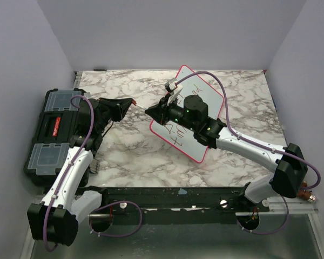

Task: Write a sentence on the whiteboard
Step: Insert the whiteboard marker into the pen cap.

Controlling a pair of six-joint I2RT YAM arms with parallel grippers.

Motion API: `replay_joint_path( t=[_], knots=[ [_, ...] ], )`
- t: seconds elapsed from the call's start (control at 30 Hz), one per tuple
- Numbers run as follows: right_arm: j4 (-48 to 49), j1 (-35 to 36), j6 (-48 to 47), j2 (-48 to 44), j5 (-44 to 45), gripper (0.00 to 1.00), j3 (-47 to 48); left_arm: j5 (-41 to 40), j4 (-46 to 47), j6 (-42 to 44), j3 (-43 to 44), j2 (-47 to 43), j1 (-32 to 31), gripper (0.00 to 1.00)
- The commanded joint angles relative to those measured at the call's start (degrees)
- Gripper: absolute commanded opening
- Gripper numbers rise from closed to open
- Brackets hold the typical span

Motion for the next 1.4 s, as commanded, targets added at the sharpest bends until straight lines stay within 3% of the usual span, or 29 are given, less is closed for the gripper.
replay_joint_path(
  t=[0.0,1.37],
  knots=[
    [1.35,0.49,-0.34,0.68,1.48,0.01,1.60,0.72,1.59,-1.94,-0.73,-1.08,0.27,0.00],
    [1.35,0.53,1.08,4.08,3.75,0.01,4.49,2.17,3.96,-3.44,-2.32,-1.76,0.97,0.00]
  ],
)
